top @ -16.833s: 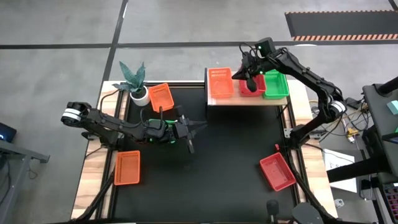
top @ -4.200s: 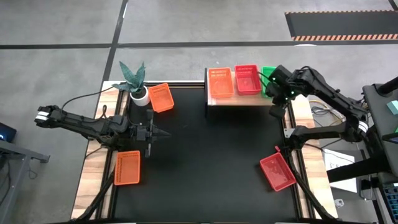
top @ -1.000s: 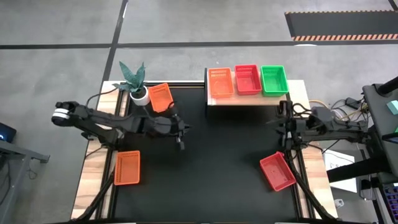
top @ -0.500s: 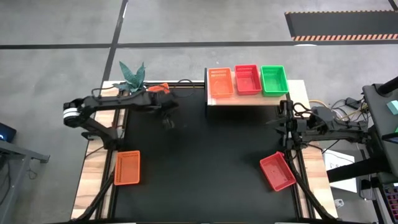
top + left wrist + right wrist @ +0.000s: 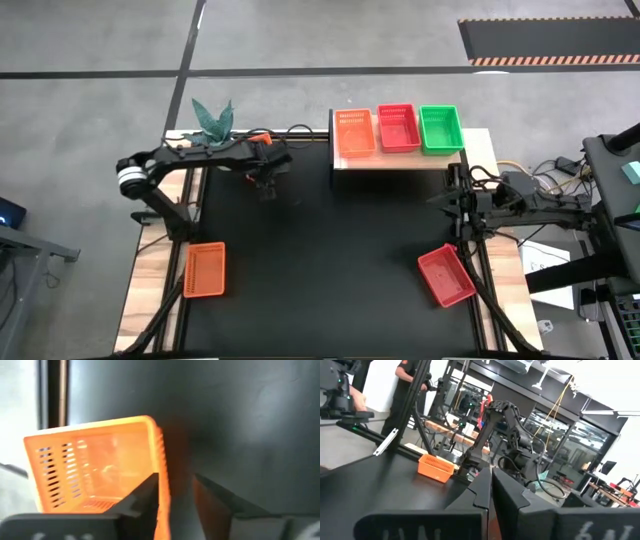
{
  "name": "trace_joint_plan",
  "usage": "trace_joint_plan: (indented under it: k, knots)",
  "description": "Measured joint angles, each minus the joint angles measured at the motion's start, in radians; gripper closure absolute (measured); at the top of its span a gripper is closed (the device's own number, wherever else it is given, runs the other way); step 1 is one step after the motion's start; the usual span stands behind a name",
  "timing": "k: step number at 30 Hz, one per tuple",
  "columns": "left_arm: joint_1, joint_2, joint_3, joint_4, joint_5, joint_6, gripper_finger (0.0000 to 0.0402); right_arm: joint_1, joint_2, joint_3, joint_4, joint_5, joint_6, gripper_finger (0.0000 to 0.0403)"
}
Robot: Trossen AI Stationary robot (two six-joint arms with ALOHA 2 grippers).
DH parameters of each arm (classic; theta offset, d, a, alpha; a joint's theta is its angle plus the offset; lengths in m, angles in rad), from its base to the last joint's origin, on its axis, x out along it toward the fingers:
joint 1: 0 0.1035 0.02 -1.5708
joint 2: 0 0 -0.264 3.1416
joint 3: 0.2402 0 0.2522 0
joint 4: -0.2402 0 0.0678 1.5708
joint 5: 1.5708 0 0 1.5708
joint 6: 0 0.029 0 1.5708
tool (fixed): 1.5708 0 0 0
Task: Stack baskets on shelf by color
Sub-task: Stack the top orange bin on the other orange bin on the shelf
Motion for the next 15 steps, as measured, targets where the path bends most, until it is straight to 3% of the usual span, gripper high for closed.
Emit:
trace_joint_plan:
  k: [5,15]
  knots:
    - [0.021,0.005,-0.005,0.018,-0.048,0.031,0.0257,0.000,0.000,0.000,0.000,0.000,0.013,0.0394]
    - [0.069,0.005,-0.030,0.116,-0.022,0.029,0.0251,0.000,0.000,0.000,-0.004,-0.001,0.030,0.0394]
